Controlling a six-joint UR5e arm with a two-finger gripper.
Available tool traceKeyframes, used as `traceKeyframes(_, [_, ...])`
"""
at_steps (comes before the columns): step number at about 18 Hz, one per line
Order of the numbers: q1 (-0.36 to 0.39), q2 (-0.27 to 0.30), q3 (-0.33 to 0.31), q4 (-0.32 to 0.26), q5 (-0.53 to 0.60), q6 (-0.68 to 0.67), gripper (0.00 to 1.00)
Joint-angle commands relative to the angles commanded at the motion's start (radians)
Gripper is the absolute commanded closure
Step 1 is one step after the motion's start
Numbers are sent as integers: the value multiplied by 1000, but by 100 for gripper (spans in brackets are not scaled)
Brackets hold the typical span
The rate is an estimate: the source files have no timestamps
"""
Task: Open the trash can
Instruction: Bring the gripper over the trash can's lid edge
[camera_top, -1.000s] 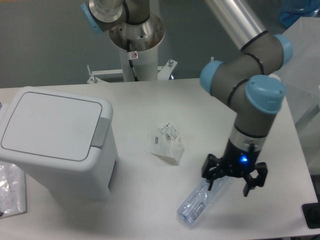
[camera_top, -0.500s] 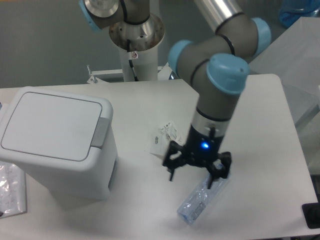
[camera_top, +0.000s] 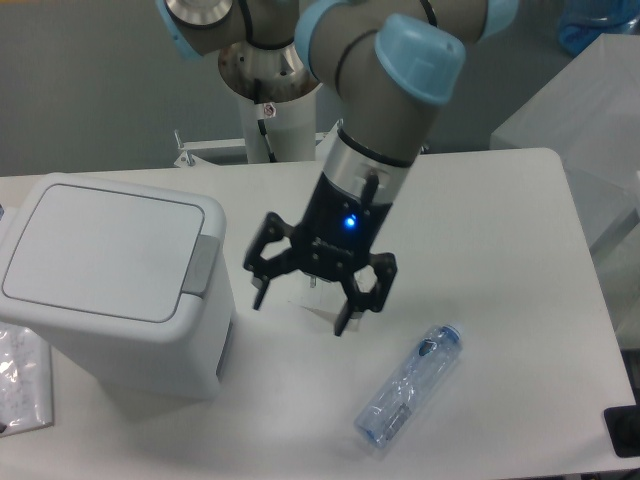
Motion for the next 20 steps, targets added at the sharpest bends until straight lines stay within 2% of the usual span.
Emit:
traceKeyframes(4, [-17, 61, -107, 12, -2, 8, 0])
traceKeyframes(6, [-23, 75, -141, 34, -2, 9, 0])
traceKeyframes(20, [-29, 42, -161, 57, 9, 8, 0])
